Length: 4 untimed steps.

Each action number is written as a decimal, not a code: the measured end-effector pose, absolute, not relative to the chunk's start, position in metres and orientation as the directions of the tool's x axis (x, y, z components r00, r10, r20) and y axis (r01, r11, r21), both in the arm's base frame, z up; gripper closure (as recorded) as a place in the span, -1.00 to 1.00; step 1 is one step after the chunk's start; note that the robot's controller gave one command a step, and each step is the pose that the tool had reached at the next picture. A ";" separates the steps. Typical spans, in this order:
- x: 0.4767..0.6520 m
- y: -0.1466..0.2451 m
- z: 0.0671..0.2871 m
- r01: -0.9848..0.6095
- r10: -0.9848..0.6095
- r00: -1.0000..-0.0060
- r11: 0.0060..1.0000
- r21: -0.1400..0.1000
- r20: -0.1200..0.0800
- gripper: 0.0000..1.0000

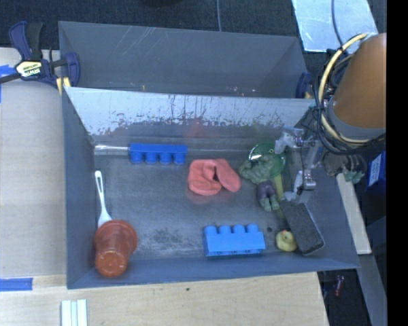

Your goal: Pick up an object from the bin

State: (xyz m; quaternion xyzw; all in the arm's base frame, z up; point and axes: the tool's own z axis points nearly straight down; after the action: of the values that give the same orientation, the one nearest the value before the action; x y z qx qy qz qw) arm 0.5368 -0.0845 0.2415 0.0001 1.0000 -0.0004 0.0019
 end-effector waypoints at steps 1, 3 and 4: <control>0.566 -0.067 0.213 -0.130 -0.130 -0.991 0.991 -0.005 -0.011 -1.00; 0.585 -0.031 0.128 0.108 0.108 -0.994 0.994 0.002 -0.008 -1.00; 0.597 -0.021 0.092 0.057 0.057 -0.998 0.998 -0.001 -0.008 -1.00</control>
Offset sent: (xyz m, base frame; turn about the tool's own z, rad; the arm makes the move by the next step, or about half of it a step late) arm 0.0251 0.0175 -0.1006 0.1169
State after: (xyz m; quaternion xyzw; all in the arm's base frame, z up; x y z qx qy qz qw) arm 0.5966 -0.0209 0.0922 0.0283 0.9996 -0.0005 0.0041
